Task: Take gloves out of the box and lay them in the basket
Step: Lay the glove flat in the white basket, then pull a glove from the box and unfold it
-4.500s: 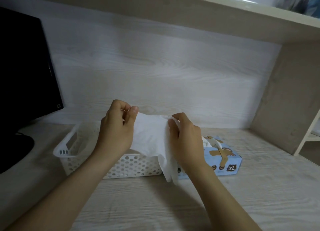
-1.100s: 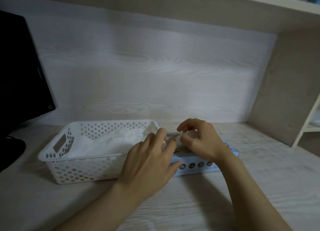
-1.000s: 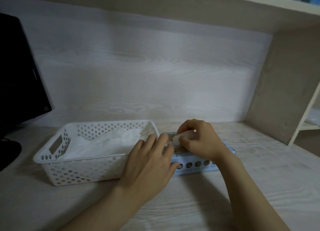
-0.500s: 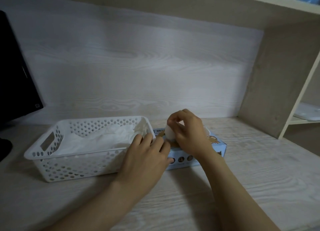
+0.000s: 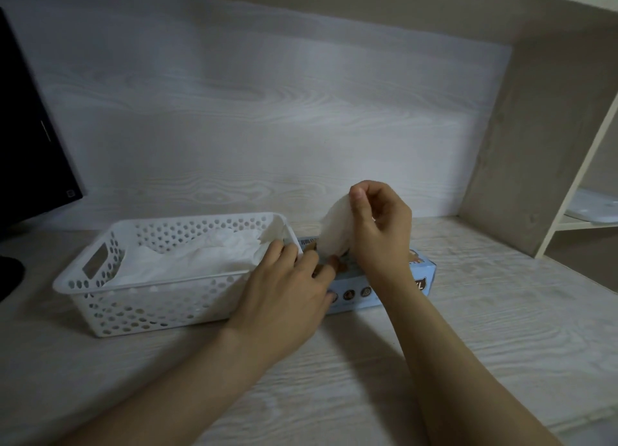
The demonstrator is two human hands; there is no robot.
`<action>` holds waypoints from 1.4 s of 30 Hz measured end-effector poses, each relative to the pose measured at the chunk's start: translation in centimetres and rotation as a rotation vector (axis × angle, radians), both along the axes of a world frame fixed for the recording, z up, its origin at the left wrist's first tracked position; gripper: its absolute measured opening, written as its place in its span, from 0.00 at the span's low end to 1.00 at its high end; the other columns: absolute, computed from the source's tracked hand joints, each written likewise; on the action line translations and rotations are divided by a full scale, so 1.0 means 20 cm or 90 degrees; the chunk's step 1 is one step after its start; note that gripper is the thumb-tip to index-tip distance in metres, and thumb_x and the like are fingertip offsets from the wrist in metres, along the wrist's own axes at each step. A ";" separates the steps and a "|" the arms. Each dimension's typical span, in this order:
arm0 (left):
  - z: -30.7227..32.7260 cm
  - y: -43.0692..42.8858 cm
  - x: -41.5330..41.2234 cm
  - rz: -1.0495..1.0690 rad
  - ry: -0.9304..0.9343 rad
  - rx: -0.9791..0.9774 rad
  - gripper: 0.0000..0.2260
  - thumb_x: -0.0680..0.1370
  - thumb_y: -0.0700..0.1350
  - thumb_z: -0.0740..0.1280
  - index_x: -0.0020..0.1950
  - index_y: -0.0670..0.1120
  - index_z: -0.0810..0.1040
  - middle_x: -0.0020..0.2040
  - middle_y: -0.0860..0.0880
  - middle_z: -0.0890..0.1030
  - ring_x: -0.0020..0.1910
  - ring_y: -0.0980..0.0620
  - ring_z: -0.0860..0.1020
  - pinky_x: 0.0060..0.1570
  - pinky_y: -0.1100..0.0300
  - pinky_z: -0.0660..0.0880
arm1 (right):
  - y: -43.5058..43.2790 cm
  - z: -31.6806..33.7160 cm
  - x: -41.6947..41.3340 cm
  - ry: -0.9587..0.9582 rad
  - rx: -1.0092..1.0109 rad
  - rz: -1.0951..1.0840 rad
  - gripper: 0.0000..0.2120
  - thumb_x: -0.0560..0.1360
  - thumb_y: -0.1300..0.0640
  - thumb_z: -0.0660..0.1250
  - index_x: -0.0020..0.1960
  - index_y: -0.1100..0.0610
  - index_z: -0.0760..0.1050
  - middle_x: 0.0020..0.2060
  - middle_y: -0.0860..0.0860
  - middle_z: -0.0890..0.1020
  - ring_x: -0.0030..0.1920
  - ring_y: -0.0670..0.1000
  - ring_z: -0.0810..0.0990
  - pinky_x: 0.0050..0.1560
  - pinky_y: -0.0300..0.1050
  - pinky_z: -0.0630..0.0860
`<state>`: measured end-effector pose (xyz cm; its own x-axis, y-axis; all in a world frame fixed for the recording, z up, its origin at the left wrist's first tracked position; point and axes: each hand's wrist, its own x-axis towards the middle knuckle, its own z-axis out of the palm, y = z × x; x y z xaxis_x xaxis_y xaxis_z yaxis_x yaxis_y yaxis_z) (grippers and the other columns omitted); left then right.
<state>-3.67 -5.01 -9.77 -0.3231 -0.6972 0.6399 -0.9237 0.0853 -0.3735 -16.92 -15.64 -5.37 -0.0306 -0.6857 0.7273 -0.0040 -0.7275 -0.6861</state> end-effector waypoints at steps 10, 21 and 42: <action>0.03 0.03 -0.01 0.015 0.006 0.077 0.23 0.80 0.57 0.64 0.72 0.47 0.78 0.50 0.46 0.81 0.49 0.42 0.72 0.60 0.46 0.68 | 0.15 0.13 -0.02 -0.086 -0.210 -0.137 0.05 0.87 0.62 0.58 0.55 0.55 0.70 0.44 0.41 0.73 0.41 0.44 0.73 0.44 0.41 0.71; 0.14 0.13 0.01 -0.165 0.317 -0.092 0.08 0.79 0.49 0.65 0.42 0.50 0.77 0.39 0.56 0.78 0.51 0.49 0.75 0.62 0.48 0.67 | 0.19 0.09 0.01 0.084 -0.174 -0.098 0.04 0.83 0.58 0.69 0.50 0.57 0.81 0.23 0.49 0.70 0.24 0.50 0.68 0.29 0.37 0.62; 0.32 0.13 0.21 -0.233 0.942 -0.025 0.04 0.75 0.48 0.64 0.42 0.50 0.77 0.31 0.57 0.76 0.32 0.56 0.73 0.36 0.55 0.71 | 0.22 0.10 0.02 0.155 0.227 0.486 0.28 0.72 0.69 0.68 0.69 0.52 0.76 0.51 0.59 0.83 0.49 0.57 0.83 0.48 0.52 0.81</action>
<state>0.61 -2.36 -3.32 0.4587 -0.6992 0.5484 -0.3885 0.3972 0.8314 -16.59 -11.29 -3.29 0.6573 -0.6433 0.3927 0.2202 -0.3344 -0.9163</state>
